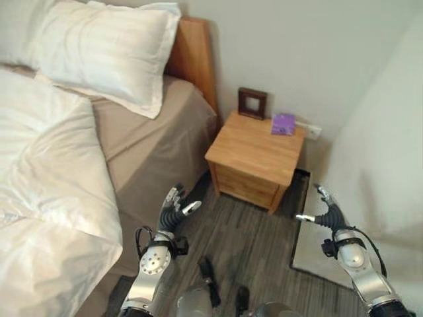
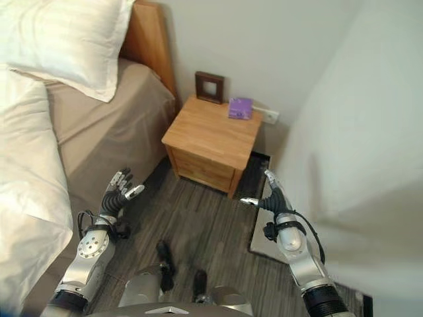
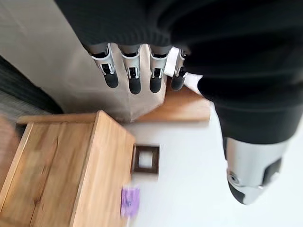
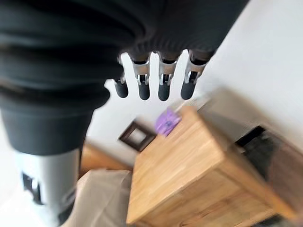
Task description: Making the bed.
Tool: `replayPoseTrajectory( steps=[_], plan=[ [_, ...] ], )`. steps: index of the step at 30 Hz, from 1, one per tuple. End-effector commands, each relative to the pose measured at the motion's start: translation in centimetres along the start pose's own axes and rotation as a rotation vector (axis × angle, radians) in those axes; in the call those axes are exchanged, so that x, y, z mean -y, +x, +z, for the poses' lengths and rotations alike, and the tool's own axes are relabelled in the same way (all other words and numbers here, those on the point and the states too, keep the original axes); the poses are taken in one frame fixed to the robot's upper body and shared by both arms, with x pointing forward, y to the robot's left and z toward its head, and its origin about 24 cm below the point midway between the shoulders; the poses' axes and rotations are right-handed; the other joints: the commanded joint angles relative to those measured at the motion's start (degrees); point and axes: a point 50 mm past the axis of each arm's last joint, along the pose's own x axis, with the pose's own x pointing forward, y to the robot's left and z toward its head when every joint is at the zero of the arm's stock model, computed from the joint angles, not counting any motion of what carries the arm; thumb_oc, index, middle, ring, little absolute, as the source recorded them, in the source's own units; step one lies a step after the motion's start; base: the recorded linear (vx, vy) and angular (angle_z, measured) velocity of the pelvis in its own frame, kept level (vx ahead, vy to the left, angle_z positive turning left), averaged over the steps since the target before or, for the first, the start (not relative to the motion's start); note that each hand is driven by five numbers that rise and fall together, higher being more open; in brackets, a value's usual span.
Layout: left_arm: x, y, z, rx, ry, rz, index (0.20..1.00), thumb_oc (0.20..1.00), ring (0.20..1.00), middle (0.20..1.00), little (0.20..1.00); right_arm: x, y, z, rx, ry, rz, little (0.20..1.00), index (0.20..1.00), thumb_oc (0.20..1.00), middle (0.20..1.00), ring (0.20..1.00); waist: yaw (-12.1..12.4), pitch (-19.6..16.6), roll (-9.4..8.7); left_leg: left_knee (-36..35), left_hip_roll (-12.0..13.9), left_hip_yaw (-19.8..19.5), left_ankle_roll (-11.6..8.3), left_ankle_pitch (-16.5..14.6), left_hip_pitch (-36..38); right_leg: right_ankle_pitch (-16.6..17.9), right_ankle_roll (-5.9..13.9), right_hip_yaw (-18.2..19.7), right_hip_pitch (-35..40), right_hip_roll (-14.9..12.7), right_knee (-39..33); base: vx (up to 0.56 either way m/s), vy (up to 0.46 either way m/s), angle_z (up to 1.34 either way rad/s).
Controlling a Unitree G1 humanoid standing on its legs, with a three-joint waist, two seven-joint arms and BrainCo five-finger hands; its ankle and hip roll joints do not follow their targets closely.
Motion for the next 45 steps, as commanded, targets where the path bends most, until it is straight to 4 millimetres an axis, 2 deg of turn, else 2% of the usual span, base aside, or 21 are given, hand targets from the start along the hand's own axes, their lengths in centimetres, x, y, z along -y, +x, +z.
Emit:
replayPoseTrajectory(
  steps=[1,5,7,9,11,12,16,17,19,20,22,24,25,28,29,30,33,36,40,42,45],
  plan=[
    [-0.8,0.0,2.2,0.116,-0.016,0.03,1.0,1.0,1.0,1.0,1.0,2.1,0.4,1.7,0.096,-0.033,-0.054,1.0,1.0,1.0,1.0,1.0,-0.4,-1.1,2.49,-3.6,3.6,0.1,-3.65,4.7,5.6,-6.1,1.86,1.1,6.6,-10.0,-1.5,0.32,0.198,0.7],
    [-1.4,-0.2,1.9,0.089,0.025,0.022,1.0,1.0,1.0,1.0,1.0,1.0,0.5,2.2,0.115,-0.07,-0.024,1.0,1.0,1.0,1.0,1.0,1.5,-3.1,-0.35,-7.3,-0.2,-1.3,-0.23,4.8,8.8,-3.1,5.18,-0.5,5.9,-13.6,6.7,0.33,0.209,0.49],
    [-1.8,0.1,2.4,0.105,0.055,0.02,1.0,1.0,1.0,1.0,1.0,1.3,1.1,4.1,0.204,-0.09,-0.031,1.0,1.0,1.0,1.0,1.0,1.7,-2.7,-1.51,-7.9,-2.4,-3.3,1.17,3.1,10.6,2.9,7.64,-0.4,2.5,-17.1,15.6,0.25,0.181,0.04],
    [-2.1,0.4,2.7,0.115,0.069,0.028,1.0,1.0,1.0,1.0,1.0,1.2,1.6,6.1,0.286,-0.08,-0.034,1.0,1.0,1.0,1.0,1.0,0.9,-1.9,-1.4,-8.6,-3.1,-6.4,2.05,1.8,11.9,6.2,7.16,3.0,-2.9,-17.1,24.4,0.2,0.133,0.36],
    [-2.4,0.8,2.9,0.119,0.081,0.042,1.0,1.0,1.0,1.0,1.0,1.2,1.9,8.1,0.371,-0.065,-0.037,1.0,1.0,1.0,1.0,1.0,0.4,-1.8,-0.58,-9.2,-2.5,-9.4,2.08,1.1,12.7,5.6,5.74,7.0,-7.0,-15.2,28.1,0.29,0.037,1.29],
    [-2.5,0.9,2.9,0.115,0.08,0.049,1.0,1.0,1.0,1.0,1.0,1.1,2.1,9.6,0.433,-0.057,-0.031,1.0,1.0,1.0,1.0,1.0,0.0,-1.3,-0.47,-9.2,-2.9,-12.5,1.99,0.3,13.7,2.9,4.66,9.0,-8.7,-14.5,26.5,0.28,-0.011,1.38],
    [-2.8,0.9,2.9,0.112,0.082,0.056,1.0,1.0,1.0,1.0,1.0,0.9,2.2,11.1,0.496,-0.047,-0.019,1.0,1.0,1.0,1.0,1.0,-0.1,-0.8,0.09,-9.2,-2.6,-15.7,1.68,-0.4,14.5,-0.7,3.12,9.3,-10.0,-13.5,22.0,0.24,-0.035,1.42],
    [-2.7,0.9,2.7,0.104,0.086,0.048,1.0,1.0,1.0,1.0,1.0,0.9,2.3,12.1,0.541,-0.046,-0.014,1.0,1.0,1.0,1.0,1.0,-0.5,-0.3,-0.08,-9.2,-3.4,-19.8,1.48,-1.6,15.7,-3.1,2.22,12.1,-10.9,-11.4,16.2,0.33,-0.072,1.13],
    [-2.7,1.0,2.8,0.109,0.086,0.051,1.0,1.0,1.0,1.0,1.0,1.0,2.4,12.6,0.563,-0.053,-0.015,1.0,1.0,1.0,1.0,1.0,-1.0,0.0,-0.11,-9.2,-3.9,-22.6,1.25,-1.9,16.1,-2.5,1.95,14.7,-11.8,-9.6,12.8,0.33,-0.065,1.28],
    [-2.4,1.2,2.8,0.111,0.075,0.045,1.0,1.0,1.0,1.0,1.0,1.4,2.7,13.4,0.593,-0.069,-0.028,1.0,1.0,1.0,1.0,1.0,-1.6,0.4,-0.25,-9.2,-5.3,-27.4,1.13,-2.8,17.0,-1.4,1.53,19.7,-13.5,-6.6,9.2,0.27,-0.044,1.44],
    [-2.4,1.4,3.0,0.12,0.067,0.05,1.0,1.0,1.0,1.0,1.0,1.9,2.9,14.2,0.624,-0.072,-0.047,1.0,1.0,1.0,1.0,1.0,-2.1,0.6,-0.49,-9.2,-6.8,-32.1,0.88,-3.2,17.7,0.9,1.2,23.2,-15.9,-3.6,6.8,0.32,-0.059,1.63],
    [-2.3,1.7,3.3,0.134,0.064,0.051,1.0,1.0,1.0,1.0,1.0,2.1,3.3,14.9,0.652,-0.07,-0.049,1.0,1.0,1.0,1.0,1.0,-2.2,1.0,-0.6,-9.2,-7.7,-36.7,0.22,-3.8,18.8,2.5,0.77,22.1,-17.0,-2.8,6.1,0.28,-0.118,1.85],
    [-2.4,2.1,3.9,0.161,0.064,0.052,1.0,1.0,1.0,1.0,1.0,2.3,3.5,15.3,0.662,-0.074,-0.06,1.0,1.0,1.0,1.0,1.0,-2.5,1.1,-0.88,-9.2,-7.7,-38.0,-0.05,-4.5,19.4,2.5,0.37,19.6,-16.0,-4.4,5.3,0.18,-0.103,1.48],
    [-2.7,2.4,4.3,0.179,0.056,0.088,1.0,1.0,1.0,1.0,1.0,2.4,4.2,15.8,0.671,-0.103,-0.088,1.0,1.0,1.0,1.0,1.0,-2.8,1.3,-0.88,-7.2,-7.6,-38.6,0.01,-6.1,20.2,3.2,0.21,18.4,-14.3,-5.6,3.9,0.19,-0.122,0.93],
    [-3.3,2.6,5.1,0.22,0.037,0.133,1.0,1.0,1.0,1.0,1.0,2.6,4.8,15.8,0.659,-0.147,-0.113,1.0,1.0,1.0,1.0,1.0,-2.3,1.7,-0.55,-0.8,-7.9,-35.6,-1.95,-7.7,18.4,3.0,-0.28,16.5,-11.6,-7.3,1.9,0.17,-0.072,0.46],
    [-3.4,3.0,6.2,0.264,0.008,0.148,1.0,1.0,1.0,1.0,1.0,3.4,5.2,15.0,0.613,-0.142,-0.147,1.0,1.0,1.0,1.0,1.0,-1.7,4.0,-0.46,12.6,-7.0,-30.8,-5.1,-5.1,11.1,2.3,-1.29,14.3,-7.3,-8.7,-0.4,0.21,-0.098,0.34],
    [-4.1,3.3,6.6,0.272,0.009,0.172,1.0,1.0,1.0,1.0,1.0,4.8,5.4,12.5,0.501,-0.138,-0.207,1.0,1.0,1.0,1.0,1.0,-1.4,5.3,-0.92,19.0,-1.1,-20.5,-4.56,-2.5,3.2,0.5,-1.62,10.2,-3.7,-10.8,-1.5,0.13,-0.067,0.86],
    [-5.2,3.0,6.2,0.251,0.054,0.204,1.0,1.0,1.0,1.0,1.0,5.8,5.2,11.2,0.442,-0.152,-0.255,1.0,1.0,1.0,1.0,1.0,-1.0,4.3,-0.1,11.0,1.8,-17.0,-4.2,-2.5,1.4,-1.5,-0.24,8.4,-2.1,-11.9,-1.5,0.25,0.132,0.71],
    [-6.5,2.0,5.8,0.24,0.09,0.258,1.0,1.0,1.0,1.0,1.0,6.5,5.0,10.8,0.435,-0.196,-0.294,1.0,1.0,1.0,1.0,1.0,0.6,3.6,1.62,-5.6,4.2,-17.7,-5.76,5.6,1.1,-4.1,1.08,7.5,0.2,-12.8,-1.5,0.31,0.255,0.21],
    [-4.6,0.3,8.5,0.374,0.11,0.186,1.0,1.0,1.0,1.0,1.0,6.8,4.4,10.7,0.445,-0.205,-0.326,1.0,1.0,1.0,1.0,1.0,1.5,3.3,2.49,-8.0,5.2,-18.7,-6.38,8.1,1.0,-5.3,1.94,6.4,2.5,-14.3,-1.5,0.29,0.325,-0.07],
    [-3.6,-0.7,8.2,0.364,0.117,0.13,1.0,1.0,1.0,1.0,1.0,6.2,4.2,10.7,0.447,-0.202,-0.311,1.0,1.0,1.0,1.0,1.0,1.4,1.8,1.49,-8.1,4.2,-18.5,-5.67,8.1,2.7,-3.9,2.94,6.6,4.2,-16.3,-1.5,0.35,0.362,-0.09]
  ],
)
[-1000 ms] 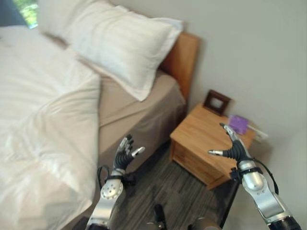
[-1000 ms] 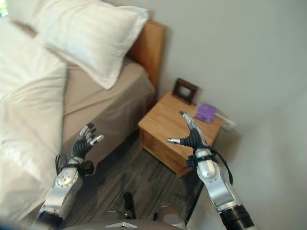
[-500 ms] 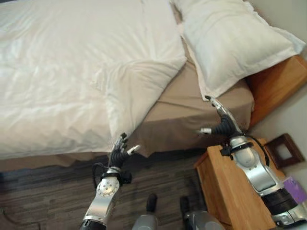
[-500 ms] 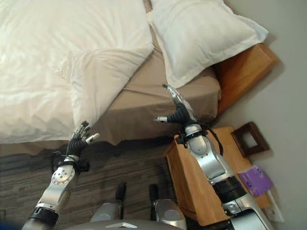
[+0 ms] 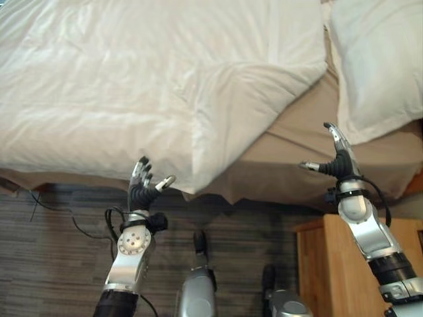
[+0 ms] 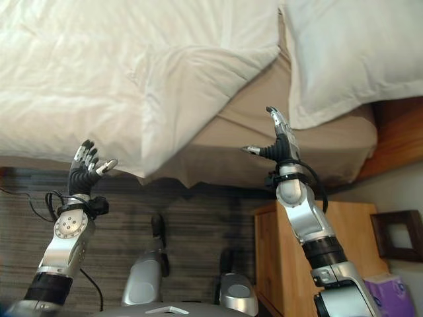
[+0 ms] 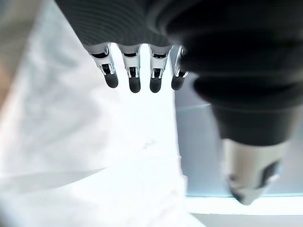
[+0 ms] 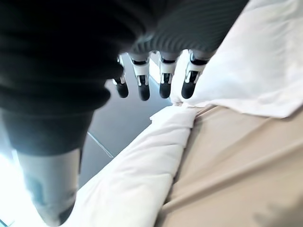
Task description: Making the bed.
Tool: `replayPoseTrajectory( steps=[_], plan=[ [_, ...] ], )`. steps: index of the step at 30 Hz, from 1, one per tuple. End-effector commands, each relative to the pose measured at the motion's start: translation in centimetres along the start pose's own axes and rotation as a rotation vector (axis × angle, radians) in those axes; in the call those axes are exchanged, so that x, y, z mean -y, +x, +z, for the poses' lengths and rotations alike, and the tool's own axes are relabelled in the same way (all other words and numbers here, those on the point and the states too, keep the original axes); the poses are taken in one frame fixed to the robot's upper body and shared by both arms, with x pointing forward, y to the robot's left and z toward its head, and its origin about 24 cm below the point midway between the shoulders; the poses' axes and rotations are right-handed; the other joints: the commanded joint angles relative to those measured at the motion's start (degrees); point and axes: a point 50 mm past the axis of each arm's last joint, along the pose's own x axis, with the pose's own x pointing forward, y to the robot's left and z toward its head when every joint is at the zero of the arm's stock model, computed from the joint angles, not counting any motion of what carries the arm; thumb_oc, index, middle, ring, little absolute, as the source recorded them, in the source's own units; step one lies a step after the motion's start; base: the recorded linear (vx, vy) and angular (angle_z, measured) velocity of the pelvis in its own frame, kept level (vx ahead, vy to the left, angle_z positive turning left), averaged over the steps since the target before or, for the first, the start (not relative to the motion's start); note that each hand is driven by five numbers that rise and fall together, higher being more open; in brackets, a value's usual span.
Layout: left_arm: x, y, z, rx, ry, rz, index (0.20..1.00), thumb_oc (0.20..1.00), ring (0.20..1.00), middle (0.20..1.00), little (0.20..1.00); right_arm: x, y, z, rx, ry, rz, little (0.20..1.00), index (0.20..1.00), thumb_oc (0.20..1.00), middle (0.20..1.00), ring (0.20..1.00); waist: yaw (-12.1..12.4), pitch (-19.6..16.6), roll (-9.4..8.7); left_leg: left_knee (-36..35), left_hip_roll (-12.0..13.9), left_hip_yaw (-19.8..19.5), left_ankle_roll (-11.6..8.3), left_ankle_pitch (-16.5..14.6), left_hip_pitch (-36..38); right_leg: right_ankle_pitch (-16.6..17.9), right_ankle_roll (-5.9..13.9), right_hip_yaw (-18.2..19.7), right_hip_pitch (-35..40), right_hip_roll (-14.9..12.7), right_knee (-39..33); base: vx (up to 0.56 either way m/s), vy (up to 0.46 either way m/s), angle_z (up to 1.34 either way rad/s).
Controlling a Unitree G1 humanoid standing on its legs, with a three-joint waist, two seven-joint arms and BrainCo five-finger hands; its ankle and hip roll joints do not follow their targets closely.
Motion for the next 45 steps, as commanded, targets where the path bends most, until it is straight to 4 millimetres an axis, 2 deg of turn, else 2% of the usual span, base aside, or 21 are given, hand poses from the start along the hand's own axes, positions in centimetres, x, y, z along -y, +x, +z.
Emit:
replayPoseTrajectory(
  steps=[1,4,5,8,9,11,13,14,17,19,21,23,26,28,29,31,34,39,40,43,45],
  plan=[
    [-0.8,-0.8,2.3,0.113,0.082,-0.046,1.0,1.0,1.0,1.0,1.0,0.4,0.7,2.6,0.135,0.013,-0.057,1.0,1.0,1.0,1.0,1.0,0.5,-5.5,-5.67,1.0,-1.0,-0.3,-0.72,0.8,1.2,-4.4,2.03,0.4,1.1,-7.3,1.8,0.19,0.169,-0.09],
    [0.0,-0.8,2.8,0.131,0.095,-0.102,1.0,1.0,1.0,1.0,1.0,-0.3,1.1,3.2,0.147,0.031,-0.046,1.0,1.0,1.0,1.0,1.0,1.2,-5.8,-7.35,1.1,-2.2,-0.1,0.56,-0.4,3.1,-3.4,3.08,0.9,-0.2,-9.2,5.9,0.16,0.167,0.09],
    [0.3,-0.9,3.2,0.143,0.104,-0.127,1.0,1.0,1.0,1.0,1.0,-1.0,1.5,3.7,0.148,0.059,-0.032,1.0,1.0,1.0,1.0,1.0,1.5,-5.3,-8.67,1.0,-3.3,-0.5,1.64,-1.3,4.5,-0.9,3.33,2.3,-2.4,-9.4,11.5,0.17,0.195,0.17],
    [0.7,-1.2,3.8,0.169,0.136,-0.171,1.0,1.0,1.0,1.0,1.0,-1.5,3.0,5.1,0.191,0.051,-0.05,1.0,1.0,1.0,1.0,1.0,2.8,-4.3,-9.95,0.6,-3.3,-0.6,2.61,-2.9,5.5,0.4,2.83,3.2,-6.9,-7.5,16.7,0.09,0.087,0.18],
    [0.9,-1.3,3.8,0.17,0.143,-0.186,1.0,1.0,1.0,1.0,1.0,-1.3,3.5,6.2,0.244,0.044,-0.067,1.0,1.0,1.0,1.0,1.0,3.3,-4.0,-10.33,0.1,-3.4,-0.8,2.78,-3.1,6.0,-0.2,2.16,2.8,-8.6,-6.1,15.5,0.12,0.041,0.19],
    [0.9,-1.3,4.1,0.185,0.143,-0.19,1.0,1.0,1.0,1.0,1.0,-1.1,4.0,7.0,0.273,0.044,-0.084,1.0,1.0,1.0,1.0,1.0,3.2,-3.8,-10.32,0.0,-3.4,-1.4,2.69,-3.5,6.1,-1.2,1.62,2.4,-9.4,-4.6,14.0,0.09,0.025,-0.04],
    [1.5,-1.6,4.1,0.184,0.124,-0.215,1.0,1.0,1.0,1.0,1.0,-0.9,4.6,8.7,0.343,0.043,-0.101,1.0,1.0,1.0,1.0,1.0,3.3,-3.2,-10.49,-0.3,-4.0,-2.2,2.84,-3.9,6.5,-2.1,0.57,3.1,-11.5,-1.9,10.7,0.2,0.077,0.41],
    [2.2,-1.8,3.6,0.161,0.106,-0.262,1.0,1.0,1.0,1.0,1.0,-0.9,5.4,10.3,0.401,0.027,-0.121,1.0,1.0,1.0,1.0,1.0,3.1,-2.2,-9.94,-0.3,-6.1,-5.7,2.88,-5.0,7.1,-0.9,0.3,5.4,-13.4,0.4,4.0,0.27,0.099,0.97],
    [2.2,-2.2,2.9,0.142,0.12,-0.282,1.0,1.0,1.0,1.0,1.0,-2.2,6.3,11.0,0.404,0.022,-0.097,1.0,1.0,1.0,1.0,1.0,4.0,-1.8,-10.33,-0.2,-6.2,-6.0,2.63,-5.6,7.7,1.7,1.3,5.1,-12.7,-1.0,2.5,0.12,-0.037,0.77],
    [2.3,-2.6,2.5,0.127,0.116,-0.291,1.0,1.0,1.0,1.0,1.0,-2.4,7.1,11.3,0.407,-0.003,-0.098,1.0,1.0,1.0,1.0,1.0,4.6,-2.0,-10.53,-0.2,-6.4,-5.8,2.82,-6.1,7.8,1.9,1.12,5.0,-12.4,-1.2,1.8,0.07,-0.038,0.11],
    [2.3,-3.2,1.8,0.096,0.113,-0.303,1.0,1.0,1.0,1.0,1.0,-3.2,8.1,10.6,0.362,-0.051,-0.072,1.0,1.0,1.0,1.0,1.0,5.4,-2.5,-10.62,-0.1,-6.6,-5.7,2.84,-6.5,8.1,2.1,1.16,4.1,-11.6,-1.6,1.3,0.11,-0.027,0.02],
    [2.3,-3.4,1.5,0.086,0.116,-0.303,1.0,1.0,1.0,1.0,1.0,-3.3,8.5,10.5,0.356,-0.071,-0.067,1.0,1.0,1.0,1.0,1.0,5.6,-2.6,-10.65,-0.1,-6.7,-5.8,2.85,-6.5,8.2,2.1,1.21,4.0,-11.4,-1.7,1.2,0.07,-0.016,0.01],
    [2.3,-4.1,0.1,0.038,0.155,-0.31,1.0,1.0,1.0,1.0,1.0,-3.0,10.1,9.5,0.317,-0.196,-0.054,1.0,1.0,1.0,1.0,1.0,6.8,-3.0,-10.29,-0.2,-6.9,-6.4,2.65,-6.3,7.8,1.7,1.0,3.2,-11.0,-1.9,1.2,0.12,-0.035,0.05],
    [2.4,-4.2,-0.6,0.019,0.175,-0.322,1.0,1.0,1.0,1.0,1.0,-2.2,11.4,9.1,0.293,-0.278,-0.076,1.0,1.0,1.0,1.0,1.0,7.6,-2.9,-10.17,-0.3,-6.9,-6.7,2.42,-6.1,7.3,1.6,1.0,2.5,-11.1,-2.0,1.2,0.05,-0.042,0.17],
    [2.7,-4.2,-0.7,0.021,0.176,-0.325,1.0,1.0,1.0,1.0,1.0,-1.1,12.3,9.2,0.296,-0.332,-0.113,1.0,1.0,1.0,1.0,1.0,7.9,-2.6,-10.06,-0.3,-7.0,-6.9,2.36,-5.3,6.6,2.0,1.01,2.1,-11.6,-2.0,1.4,0.03,-0.048,0.23],
    [2.8,-4.3,-1.5,-0.005,0.19,-0.332,1.0,1.0,1.0,1.0,1.0,0.6,13.5,9.3,0.284,-0.406,-0.18,1.0,1.0,1.0,1.0,1.0,8.8,-2.5,-9.86,-0.3,-7.0,-7.4,2.06,-5.7,6.1,1.3,1.2,1.5,-11.5,-2.1,1.2,0.08,-0.038,0.13],
    [3.5,-4.7,-2.7,-0.043,0.191,-0.342,1.0,1.0,1.0,1.0,1.0,2.2,14.3,9.3,0.287,-0.479,-0.231,1.0,1.0,1.0,1.0,1.0,9.6,-1.7,-9.2,-0.3,-7.1,-8.5,1.79,-4.3,4.1,1.8,1.2,1.0,-13.0,-1.9,1.6,0.0,-0.041,0.2],
    [3.6,-4.7,-2.7,-0.043,0.191,-0.342,1.0,1.0,1.0,1.0,1.0,2.2,14.3,9.3,0.287,-0.479,-0.231,1.0,1.0,1.0,1.0,1.0,9.6,-1.8,-9.19,-0.3,-7.1,-8.5,1.79,-4.3,3.9,1.8,1.19,1.0,-13.1,-1.9,1.6,0.01,-0.028,0.12],
    [4.3,-5.3,-4.4,-0.109,0.232,-0.37,1.0,1.0,1.0,1.0,1.0,3.9,14.8,9.5,0.329,-0.628,-0.291,1.0,1.0,1.0,1.0,1.0,10.7,-0.6,-8.14,-0.3,-7.1,-9.4,1.13,-4.1,1.9,1.2,1.11,0.5,-14.2,-1.7,1.2,0.05,-0.149,0.06],
    [5.1,-5.2,-5.4,-0.132,0.244,-0.388,1.0,1.0,1.0,1.0,1.0,4.7,15.1,9.7,0.341,-0.695,-0.316,1.0,1.0,1.0,1.0,1.0,10.5,-0.5,-6.84,-0.3,-7.1,-9.6,0.81,-3.5,0.2,1.3,0.95,0.3,-15.9,-1.6,1.3,-0.02,-0.069,0.1],
    [6.0,-5.4,-6.4,-0.162,0.271,-0.423,1.0,1.0,1.0,1.0,1.0,5.5,15.8,10.3,0.355,-0.757,-0.337,1.0,1.0,1.0,1.0,1.0,10.4,0.6,-5.15,-0.3,-7.2,-9.4,0.4,-2.9,-1.6,1.7,0.91,0.6,-17.9,-1.6,1.2,-0.09,-0.048,0.11]
  ],
)
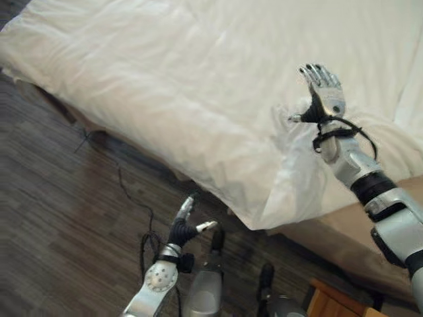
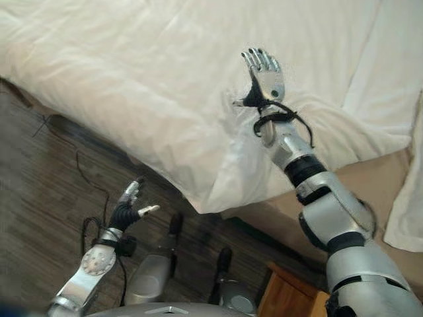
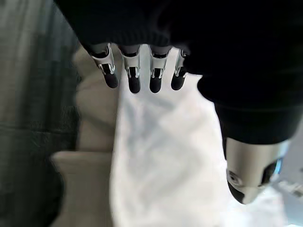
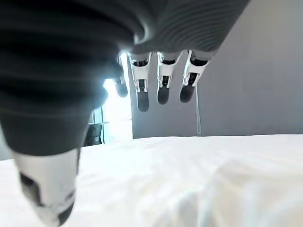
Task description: Making the bed.
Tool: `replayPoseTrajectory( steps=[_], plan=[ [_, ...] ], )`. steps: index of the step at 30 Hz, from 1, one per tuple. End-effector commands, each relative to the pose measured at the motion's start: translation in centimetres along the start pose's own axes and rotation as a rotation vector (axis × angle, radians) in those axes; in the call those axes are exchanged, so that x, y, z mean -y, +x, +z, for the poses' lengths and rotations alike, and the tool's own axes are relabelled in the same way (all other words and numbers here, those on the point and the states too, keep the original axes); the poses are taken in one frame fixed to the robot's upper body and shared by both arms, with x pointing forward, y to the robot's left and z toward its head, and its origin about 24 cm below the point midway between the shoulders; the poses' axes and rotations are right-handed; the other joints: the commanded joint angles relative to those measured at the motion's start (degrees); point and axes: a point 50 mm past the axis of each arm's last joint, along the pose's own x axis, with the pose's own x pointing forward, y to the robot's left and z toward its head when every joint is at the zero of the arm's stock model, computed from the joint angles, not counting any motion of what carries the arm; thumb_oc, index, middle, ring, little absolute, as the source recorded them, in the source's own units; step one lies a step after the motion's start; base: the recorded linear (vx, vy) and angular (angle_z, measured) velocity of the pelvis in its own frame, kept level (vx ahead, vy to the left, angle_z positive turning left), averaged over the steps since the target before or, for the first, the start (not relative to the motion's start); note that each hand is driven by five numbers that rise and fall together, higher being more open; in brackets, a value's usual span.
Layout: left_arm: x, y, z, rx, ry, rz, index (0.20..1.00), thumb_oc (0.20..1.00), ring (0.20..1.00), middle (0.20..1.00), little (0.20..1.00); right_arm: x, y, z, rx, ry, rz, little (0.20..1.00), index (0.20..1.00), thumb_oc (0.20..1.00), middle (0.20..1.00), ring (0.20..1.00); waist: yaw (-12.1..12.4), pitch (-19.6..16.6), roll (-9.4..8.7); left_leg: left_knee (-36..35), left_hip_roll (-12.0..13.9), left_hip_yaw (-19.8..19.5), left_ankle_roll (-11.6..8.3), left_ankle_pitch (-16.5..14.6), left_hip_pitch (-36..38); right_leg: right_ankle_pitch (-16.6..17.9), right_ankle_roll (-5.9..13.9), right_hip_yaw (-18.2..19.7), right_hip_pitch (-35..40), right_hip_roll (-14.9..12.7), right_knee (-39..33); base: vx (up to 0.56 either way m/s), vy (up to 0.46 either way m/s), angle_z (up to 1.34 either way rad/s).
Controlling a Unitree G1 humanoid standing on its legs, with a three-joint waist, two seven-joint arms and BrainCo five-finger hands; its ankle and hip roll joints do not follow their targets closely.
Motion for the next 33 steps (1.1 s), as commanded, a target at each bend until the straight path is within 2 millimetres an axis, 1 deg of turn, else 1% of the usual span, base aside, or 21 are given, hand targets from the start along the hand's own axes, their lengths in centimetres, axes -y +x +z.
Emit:
replayPoseTrajectory(
  steps=[1,3,4,6,7,8,9,10,11,12,14,16,19,22,24,25,27,28,29,30,33],
  plan=[
    [1.0,1.0,1.2,0.078,0.051,-0.034,1.0,1.0,1.0,1.0,1.0,5.8,4.0,-0.8,0.041,-0.172,-0.194,1.0,1.0,1.0,1.0,1.0,0.5,2.0,0.15,0.3,1.5,1.8,-3.68,-5.7,1.7,0.0,1.4,0.7,-6.2,-2.6,0.9,-0.11,-0.013,-0.03],
    [1.5,1.4,0.8,0.066,0.065,-0.051,1.0,1.0,1.0,1.0,1.0,6.8,4.5,-1.9,0.013,-0.22,-0.203,1.0,1.0,1.0,1.0,1.0,0.3,2.7,1.87,0.3,1.4,2.4,-4.23,-5.1,-0.2,0.4,1.7,0.7,-8.3,-2.8,0.8,-0.12,0.004,-0.04],
    [1.8,1.5,0.7,0.061,0.063,-0.055,1.0,1.0,1.0,1.0,1.0,6.8,4.6,-2.3,-0.003,-0.232,-0.194,1.0,1.0,1.0,1.0,1.0,0.2,2.8,2.44,0.3,1.4,2.6,-4.35,-4.9,-0.9,0.5,1.73,0.8,-9.0,-2.8,0.8,-0.12,0.025,-0.03],
    [2.2,1.8,0.5,0.05,0.066,-0.058,1.0,1.0,1.0,1.0,1.0,8.0,5.1,-3.7,-0.045,-0.275,-0.196,1.0,1.0,1.0,1.0,1.0,0.1,3.3,3.53,0.3,1.5,3.1,-4.8,-4.1,-2.5,1.0,1.83,0.9,-10.7,-2.8,0.7,-0.1,0.056,-0.05],
    [-5.1,3.9,0.7,0.016,0.042,0.074,1.0,1.0,1.0,1.0,1.0,9.0,5.4,-3.1,0.019,-0.273,-0.199,1.0,1.0,1.0,1.0,1.0,-1.2,3.7,4.48,0.3,1.7,3.7,-5.0,-3.8,-3.1,1.3,2.1,1.8,-11.9,-2.7,0.9,-0.08,0.089,-0.09],
    [-4.3,5.0,2.2,0.07,0.03,0.091,1.0,1.0,1.0,1.0,1.0,9.4,5.7,-3.2,-0.013,-0.253,-0.193,0.856,0.856,0.856,0.856,0.856,-2.1,3.8,4.47,0.3,1.9,4.4,-5.09,-3.6,-3.7,1.7,2.22,2.1,-12.8,-2.6,0.9,-0.06,0.086,-0.05],
    [-3.3,5.3,4.3,0.175,0.041,0.112,1.0,1.0,1.0,1.0,1.0,10.0,6.0,-3.5,-0.065,-0.257,-0.216,0.366,0.366,0.366,0.366,0.366,-2.5,4.0,4.58,0.3,2.0,4.9,-5.11,-3.8,-3.6,1.7,2.14,2.3,-13.0,-2.3,1.1,-0.05,0.023,-0.15],
    [-3.3,5.3,4.3,0.176,0.041,0.113,1.0,1.0,1.0,1.0,1.0,10.0,6.0,-3.5,-0.065,-0.257,-0.217,0.366,0.366,0.366,0.366,0.366,-2.5,4.0,4.6,0.3,2.1,4.9,-5.11,-3.6,-3.9,2.0,2.12,2.3,-13.2,-2.3,1.0,-0.04,-0.019,-0.28],
    [-3.2,5.0,4.6,0.192,0.002,0.116,1.0,1.0,1.0,1.0,1.0,10.5,6.0,-4.3,-0.102,-0.281,-0.222,0.2,0.2,0.2,0.2,0.2,-2.9,3.8,4.54,0.3,2.2,5.1,-5.18,-3.6,-3.9,2.0,2.03,2.7,-13.4,-2.1,1.0,-0.04,-0.038,-0.38],
    [-3.7,5.2,5.1,0.204,-0.028,0.133,1.0,1.0,1.0,1.0,1.0,10.9,6.4,-4.2,-0.132,-0.28,-0.231,0.2,0.2,0.2,0.2,0.2,-3.2,3.7,4.37,0.3,2.2,5.2,-5.25,-3.7,-3.8,2.0,1.99,3.0,-13.3,-1.9,1.1,-0.02,-0.059,-0.25],
    [-4.2,5.8,5.5,0.212,-0.068,0.168,1.0,1.0,1.0,1.0,1.0,10.3,6.4,-4.2,-0.156,-0.279,-0.193,0.2,0.2,0.2,0.2,0.2,-4.2,3.3,4.04,0.3,2.3,5.5,-5.35,-3.7,-3.3,1.9,1.85,3.5,-12.9,-1.6,1.2,0.01,-0.051,-0.03],
    [-4.0,6.2,6.0,0.221,-0.084,0.163,1.0,1.0,1.0,1.0,1.0,9.7,6.4,-4.1,-0.166,-0.275,-0.163,0.2,0.2,0.2,0.2,0.2,-5.7,2.7,3.5,0.3,2.5,5.9,-5.34,-3.8,-2.4,1.8,1.63,3.9,-12.1,-1.4,1.1,0.02,-0.04,-0.03],
    [-3.8,6.5,6.5,0.233,-0.088,0.158,1.0,1.0,1.0,1.0,1.0,10.0,6.5,-3.8,-0.161,-0.222,-0.183,0.2,0.2,0.2,0.2,0.2,-7.2,1.8,2.65,0.3,2.9,6.6,-5.27,-4.3,-0.6,1.5,1.39,4.4,-10.8,-1.2,0.8,0.01,-0.019,-0.04],
    [-4.1,6.7,6.7,0.234,-0.09,0.169,1.0,1.0,1.0,1.0,1.0,10.3,6.3,-3.6,-0.148,-0.179,-0.202,0.2,0.2,0.2,0.2,0.2,-8.7,0.6,1.63,0.3,3.6,7.3,-5.22,-4.9,1.4,1.1,1.31,4.9,-9.2,-1.1,0.7,0.02,-0.011,-0.11],
    [-4.2,6.8,6.7,0.233,-0.095,0.186,1.0,1.0,1.0,1.0,1.0,9.8,5.9,-3.6,-0.143,-0.157,-0.206,0.2,0.2,0.2,0.2,0.2,-9.3,0.0,1.14,0.3,3.9,7.7,-5.23,-5.2,2.3,0.9,1.34,5.1,-8.5,-1.1,0.7,0.02,-0.001,-0.12],
    [-4.8,6.8,6.5,0.218,-0.104,0.215,1.0,1.0,1.0,1.0,1.0,10.0,5.6,-3.4,-0.133,-0.117,-0.226,0.2,0.2,0.2,0.2,0.2,-10.5,-1.0,0.42,0.3,4.2,8.2,-5.01,-5.8,3.5,0.8,1.3,5.7,-7.8,-0.9,0.7,0.02,0.004,-0.13],
    [-4.8,6.8,6.5,0.217,-0.103,0.215,1.0,1.0,1.0,1.0,1.0,10.0,5.6,-3.5,-0.136,-0.116,-0.225,0.2,0.2,0.2,0.2,0.2,-10.3,-1.0,0.3,0.3,4.2,8.3,-5.01,-5.8,3.6,0.8,1.3,5.8,-7.7,-0.9,0.7,0.03,0.002,-0.19],
    [-5.3,6.9,6.4,0.208,-0.11,0.243,1.0,1.0,1.0,1.0,1.0,7.8,4.2,-4.1,-0.176,-0.061,-0.195,0.2,0.2,0.2,0.2,0.2,-11.5,-2.1,-0.37,0.3,4.7,8.9,-4.79,-6.4,4.9,0.8,1.45,6.6,-7.1,-0.7,0.7,0.06,0.004,-0.3],
    [-5.4,6.8,6.2,0.196,-0.114,0.248,1.0,1.0,1.0,1.0,1.0,7.3,3.7,-4.3,-0.191,-0.04,-0.184,0.2,0.2,0.2,0.2,0.2,-11.9,-2.7,-0.8,0.3,4.9,9.3,-4.65,-6.6,5.6,0.8,1.49,7.0,-6.8,-0.4,0.7,0.07,0.021,-0.31],
    [-5.7,6.5,5.8,0.181,-0.12,0.261,1.0,1.0,1.0,1.0,1.0,5.8,2.6,-4.3,-0.207,0.03,-0.16,0.2,0.2,0.2,0.2,0.2,-12.9,-3.6,-1.53,0.3,5.6,10.8,-4.53,-7.1,6.9,1.1,1.99,8.2,-6.8,0.0,0.7,0.04,0.023,-0.15],
    [-6.1,5.6,5.0,0.151,-0.145,0.275,1.0,1.0,1.0,1.0,1.0,2.7,0.0,-4.1,-0.25,0.145,-0.096,0.2,0.2,0.2,0.2,0.2,-13.8,-5.3,-2.68,0.3,6.5,13.5,-4.39,-7.8,9.1,1.7,2.42,10.9,-6.9,0.8,0.7,0.04,0.013,-0.6]
  ],
)
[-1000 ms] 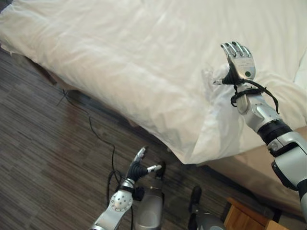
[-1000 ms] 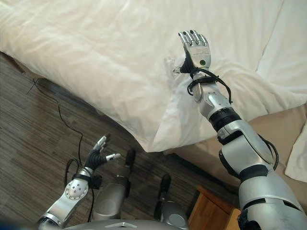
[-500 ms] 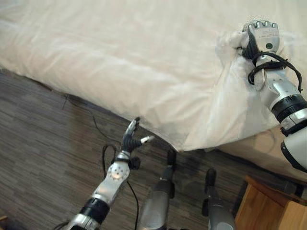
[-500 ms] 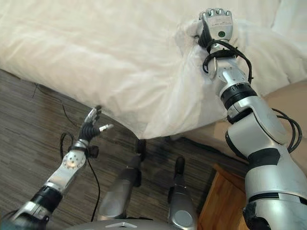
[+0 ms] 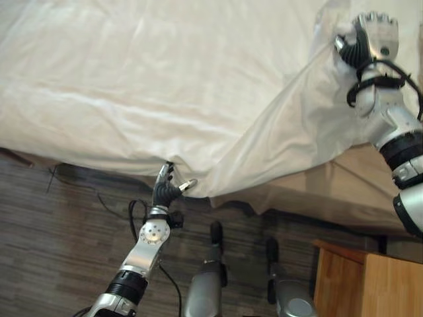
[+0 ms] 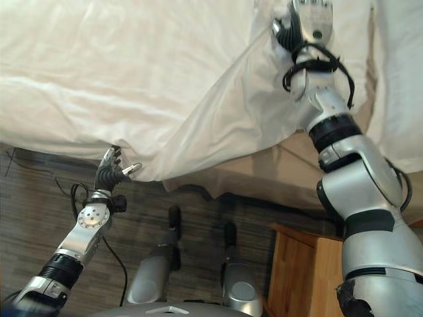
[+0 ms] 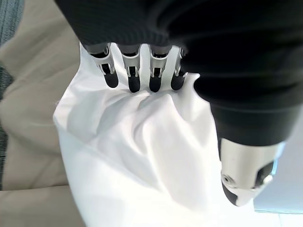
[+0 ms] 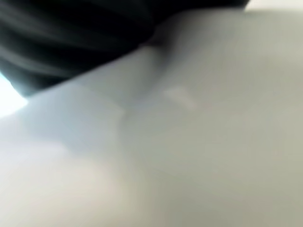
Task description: Making the bed.
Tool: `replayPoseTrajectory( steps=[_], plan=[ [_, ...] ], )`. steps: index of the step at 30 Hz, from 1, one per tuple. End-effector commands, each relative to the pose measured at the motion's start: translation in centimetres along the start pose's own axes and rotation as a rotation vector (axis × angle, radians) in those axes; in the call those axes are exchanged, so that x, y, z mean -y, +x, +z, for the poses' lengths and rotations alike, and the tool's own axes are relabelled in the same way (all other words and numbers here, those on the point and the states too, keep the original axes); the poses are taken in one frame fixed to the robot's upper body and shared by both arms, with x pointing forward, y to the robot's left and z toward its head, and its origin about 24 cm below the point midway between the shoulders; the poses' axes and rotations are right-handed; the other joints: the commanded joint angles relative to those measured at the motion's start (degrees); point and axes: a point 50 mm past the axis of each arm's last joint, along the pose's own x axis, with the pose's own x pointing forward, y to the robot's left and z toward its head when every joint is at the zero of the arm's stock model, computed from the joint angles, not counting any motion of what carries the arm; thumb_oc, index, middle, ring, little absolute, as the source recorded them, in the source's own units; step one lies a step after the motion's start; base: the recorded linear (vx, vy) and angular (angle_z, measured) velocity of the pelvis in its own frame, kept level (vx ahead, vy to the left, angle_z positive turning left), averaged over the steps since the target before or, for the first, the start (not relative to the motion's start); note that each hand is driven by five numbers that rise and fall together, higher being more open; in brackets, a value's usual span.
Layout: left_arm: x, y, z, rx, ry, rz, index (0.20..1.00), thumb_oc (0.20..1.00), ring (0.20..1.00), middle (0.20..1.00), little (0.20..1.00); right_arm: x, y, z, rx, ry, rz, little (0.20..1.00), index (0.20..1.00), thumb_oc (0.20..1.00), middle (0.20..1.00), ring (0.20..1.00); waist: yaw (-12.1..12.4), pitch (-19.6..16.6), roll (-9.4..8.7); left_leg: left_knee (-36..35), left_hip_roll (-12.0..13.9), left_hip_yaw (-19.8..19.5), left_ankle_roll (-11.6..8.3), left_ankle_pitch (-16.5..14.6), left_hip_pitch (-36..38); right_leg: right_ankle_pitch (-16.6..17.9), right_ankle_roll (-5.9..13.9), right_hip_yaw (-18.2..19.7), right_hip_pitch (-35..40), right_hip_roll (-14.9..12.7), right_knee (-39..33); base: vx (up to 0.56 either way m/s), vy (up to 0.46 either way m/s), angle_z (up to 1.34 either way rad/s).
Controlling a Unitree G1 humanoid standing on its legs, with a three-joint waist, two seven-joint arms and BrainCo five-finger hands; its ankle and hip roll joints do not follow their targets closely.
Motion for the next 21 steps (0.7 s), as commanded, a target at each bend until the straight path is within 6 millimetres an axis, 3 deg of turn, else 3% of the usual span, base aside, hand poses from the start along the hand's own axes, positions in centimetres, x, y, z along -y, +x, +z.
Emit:
replayPoseTrajectory(
  steps=[1,6,7,9,17,18,21],
  plan=[
    [1.4,-0.3,1.2,0.067,-0.079,-0.066,1.0,1.0,1.0,1.0,1.0,-1.9,-2.7,-1.5,-0.058,0.054,0.036,0.2,0.2,0.2,0.2,0.2,-3.4,-7.2,-3.39,0.3,3.9,3.8,-3.14,-7.0,5.9,-0.6,2.0,1.1,-4.2,0.3,-0.2,0.06,0.01,-0.73],
    [1.4,-1.6,-0.4,-0.014,-0.12,-0.074,1.0,1.0,1.0,1.0,1.0,-5.1,-8.1,-3.0,-0.109,0.123,0.161,0.2,0.2,0.2,0.2,0.2,-6.0,-9.6,-3.17,0.3,4.7,5.8,-3.12,-8.0,9.5,-0.6,1.87,3.6,-2.6,0.6,-0.2,0.07,0.007,-0.37],
    [1.4,-1.7,-0.5,-0.016,-0.119,-0.075,1.0,1.0,1.0,1.0,1.0,-5.1,-8.2,-3.0,-0.11,0.122,0.164,0.2,0.2,0.2,0.2,0.2,-6.0,-9.7,-3.19,0.3,4.7,5.8,-3.13,-8.0,9.5,-0.6,1.86,3.7,-2.5,0.6,-0.2,0.04,-0.007,-0.24],
    [1.4,-2.1,-0.7,-0.026,-0.13,-0.083,1.0,1.0,1.0,1.0,1.0,-6.3,-10.8,-4.3,-0.161,0.137,0.234,0.2,0.2,0.2,0.2,0.2,-7.1,-10.2,-2.52,0.3,5.1,6.5,-3.25,-8.3,10.6,-0.7,1.71,4.0,-1.9,0.6,-0.2,0.04,-0.005,-0.19],
    [0.7,-2.8,-1.6,-0.069,-0.148,-0.067,1.0,1.0,1.0,1.0,1.0,-8.0,-15.3,-7.4,-0.299,0.135,0.345,0.2,0.2,0.2,0.2,0.2,-8.9,-10.4,-1.13,0.3,5.8,8.1,-3.64,-8.6,12.4,-1.1,1.7,5.0,-1.1,1.1,-0.2,0.03,0.001,-0.15],
    [0.8,-2.8,-1.8,-0.078,-0.151,-0.068,1.0,1.0,1.0,1.0,1.0,-8.4,-16.1,-7.8,-0.318,0.117,0.375,0.423,0.423,0.423,0.423,0.423,-9.1,-10.3,-1.03,0.3,5.9,8.4,-3.74,-8.6,12.6,-1.2,1.68,5.1,-1.1,1.1,-0.2,0.01,-0.008,-0.14],
    [1.1,-2.7,-2.1,-0.091,-0.154,-0.072,1.0,1.0,1.0,1.0,1.0,-9.9,-18.6,-9.3,-0.392,0.068,0.475,0.931,0.931,0.931,0.931,0.931,-9.3,-10.0,-0.95,0.3,6.1,8.6,-3.9,-8.6,12.7,-1.2,1.66,4.8,-1.1,1.2,-0.2,0.0,-0.009,-0.09]
  ],
)
